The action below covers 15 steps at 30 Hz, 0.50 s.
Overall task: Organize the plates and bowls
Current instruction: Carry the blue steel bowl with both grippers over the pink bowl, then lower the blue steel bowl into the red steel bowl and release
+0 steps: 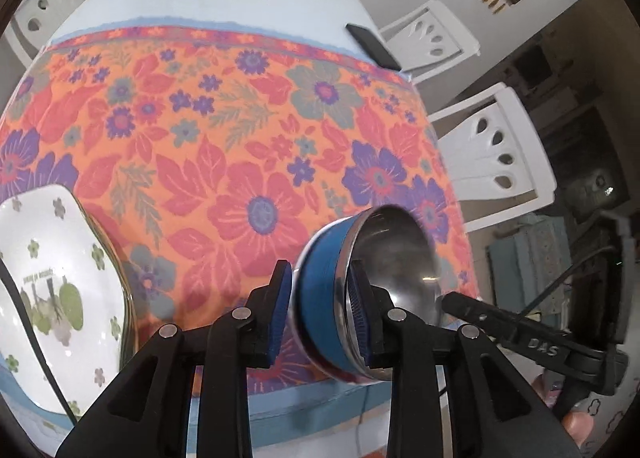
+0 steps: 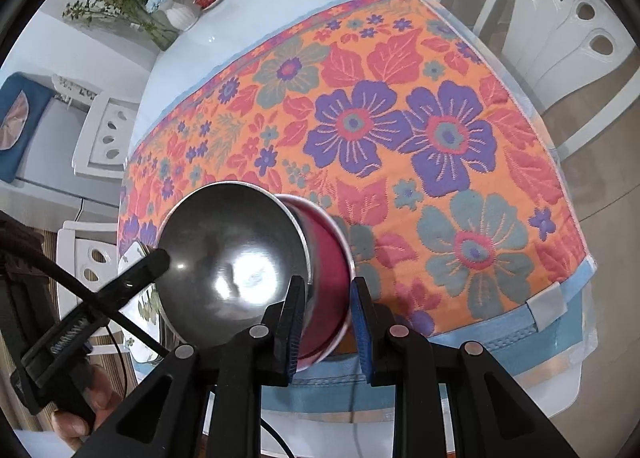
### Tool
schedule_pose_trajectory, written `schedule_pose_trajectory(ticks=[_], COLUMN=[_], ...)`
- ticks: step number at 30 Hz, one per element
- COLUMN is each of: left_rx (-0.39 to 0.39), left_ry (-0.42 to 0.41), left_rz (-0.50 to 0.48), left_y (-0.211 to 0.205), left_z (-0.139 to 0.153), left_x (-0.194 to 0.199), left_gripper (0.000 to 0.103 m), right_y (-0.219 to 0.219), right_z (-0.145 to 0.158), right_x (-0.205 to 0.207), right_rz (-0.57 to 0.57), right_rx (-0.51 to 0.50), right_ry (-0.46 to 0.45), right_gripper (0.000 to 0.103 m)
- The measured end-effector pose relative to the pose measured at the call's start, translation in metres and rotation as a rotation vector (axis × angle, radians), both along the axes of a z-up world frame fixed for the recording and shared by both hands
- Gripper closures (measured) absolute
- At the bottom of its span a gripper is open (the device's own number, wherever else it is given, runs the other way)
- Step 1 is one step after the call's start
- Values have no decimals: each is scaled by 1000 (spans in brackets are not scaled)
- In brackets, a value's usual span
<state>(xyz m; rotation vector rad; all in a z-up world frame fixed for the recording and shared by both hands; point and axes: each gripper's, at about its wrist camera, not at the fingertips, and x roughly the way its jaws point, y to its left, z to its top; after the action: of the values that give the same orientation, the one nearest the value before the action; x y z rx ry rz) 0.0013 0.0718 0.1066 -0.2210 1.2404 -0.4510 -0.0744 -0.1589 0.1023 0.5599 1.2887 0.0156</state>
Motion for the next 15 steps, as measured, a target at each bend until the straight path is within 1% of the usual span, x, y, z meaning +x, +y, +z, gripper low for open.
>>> schedule_pose_trajectory(ticks=[5, 7, 10, 15], left_rx=[9, 15, -7, -6], left_ry=[23, 25, 18, 18], left_rz=[-13, -14, -22, -41], left_y=[-9, -9, -8, -12], left_z=[-12, -12, -8, -7], left_x=[-2, -3, -7, -11], left_gripper=[77, 77, 77, 77], right_y=[8, 10, 10, 10], right_z=[-5, -4, -5, -15], right_x=[1, 1, 0, -7], right_rz=[21, 26, 23, 33], right_rx=[1, -4, -1, -19], right_ry=[13, 13, 18, 29], right_gripper=[80, 80, 80, 80])
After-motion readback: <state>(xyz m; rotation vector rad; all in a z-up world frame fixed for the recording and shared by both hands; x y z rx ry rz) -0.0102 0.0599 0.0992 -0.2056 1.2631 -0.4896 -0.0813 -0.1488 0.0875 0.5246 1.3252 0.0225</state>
